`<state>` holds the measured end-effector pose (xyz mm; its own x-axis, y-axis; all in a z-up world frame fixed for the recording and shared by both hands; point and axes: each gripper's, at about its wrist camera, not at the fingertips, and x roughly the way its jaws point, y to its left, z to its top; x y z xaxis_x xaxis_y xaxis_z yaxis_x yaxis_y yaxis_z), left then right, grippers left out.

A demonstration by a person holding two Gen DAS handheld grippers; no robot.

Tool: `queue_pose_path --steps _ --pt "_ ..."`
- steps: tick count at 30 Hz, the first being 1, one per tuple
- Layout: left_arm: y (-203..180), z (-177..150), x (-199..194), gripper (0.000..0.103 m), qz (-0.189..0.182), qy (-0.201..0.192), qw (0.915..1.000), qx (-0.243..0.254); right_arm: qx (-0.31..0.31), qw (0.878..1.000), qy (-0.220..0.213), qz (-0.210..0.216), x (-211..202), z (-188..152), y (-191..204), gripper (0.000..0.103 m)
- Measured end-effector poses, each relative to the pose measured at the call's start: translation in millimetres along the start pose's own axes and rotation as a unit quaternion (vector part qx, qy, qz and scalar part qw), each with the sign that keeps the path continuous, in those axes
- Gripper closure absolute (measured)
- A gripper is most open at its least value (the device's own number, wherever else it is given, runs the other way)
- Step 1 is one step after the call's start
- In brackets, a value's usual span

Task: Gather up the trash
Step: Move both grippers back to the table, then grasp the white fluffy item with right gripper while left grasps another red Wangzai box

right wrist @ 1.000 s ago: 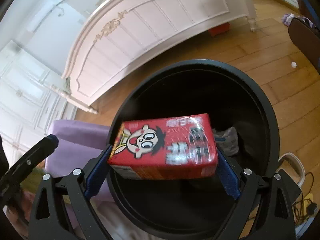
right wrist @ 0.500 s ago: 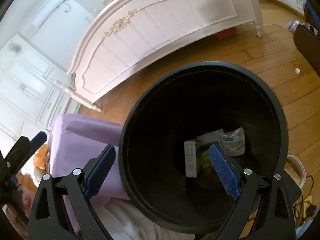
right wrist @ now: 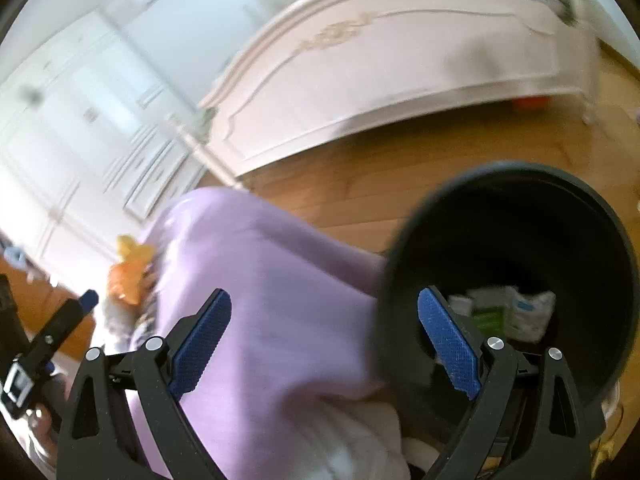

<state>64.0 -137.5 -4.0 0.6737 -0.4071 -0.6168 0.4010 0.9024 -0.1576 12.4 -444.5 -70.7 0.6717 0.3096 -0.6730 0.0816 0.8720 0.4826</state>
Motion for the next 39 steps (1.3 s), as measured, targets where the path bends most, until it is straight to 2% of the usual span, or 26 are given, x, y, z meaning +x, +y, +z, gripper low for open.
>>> queue_pose_path --steps 5,9,15,21,27,34,36,37,38,39 --pt "55 -18 -36 0.010 0.065 -0.010 0.9970 -0.041 -0.057 0.998 0.020 0.028 19 2 61 0.010" --pt "92 -42 -66 0.007 0.125 -0.009 0.9889 -0.079 -0.108 0.992 0.042 0.050 36 -3 113 0.010" --pt "110 -78 -95 0.006 0.172 0.009 0.9798 -0.103 -0.171 0.980 0.068 0.076 58 -15 179 0.010" --pt "127 -93 -102 0.006 0.185 0.023 0.9730 -0.137 -0.212 0.969 0.086 0.088 74 -33 223 0.010" --pt "129 -95 -94 0.006 0.197 0.054 0.9699 -0.132 -0.230 0.964 0.097 0.087 93 -42 255 0.010" --pt "126 -90 -87 0.006 0.199 0.053 0.9685 -0.139 -0.242 0.961 0.117 0.069 130 -46 275 0.010" --pt "127 -88 -82 0.005 0.193 0.058 0.9693 -0.140 -0.242 0.961 0.119 0.064 138 -48 278 0.015" --pt "129 -88 -81 0.005 0.188 0.059 0.9698 -0.144 -0.245 0.960 0.124 0.059 143 -48 279 0.023" --pt "132 -88 -81 0.005 0.183 0.059 0.9695 -0.152 -0.248 0.959 0.129 0.056 146 -49 279 0.037" --pt "134 -88 -83 0.005 0.181 0.058 0.9690 -0.158 -0.249 0.958 0.131 0.057 148 -50 279 0.040"
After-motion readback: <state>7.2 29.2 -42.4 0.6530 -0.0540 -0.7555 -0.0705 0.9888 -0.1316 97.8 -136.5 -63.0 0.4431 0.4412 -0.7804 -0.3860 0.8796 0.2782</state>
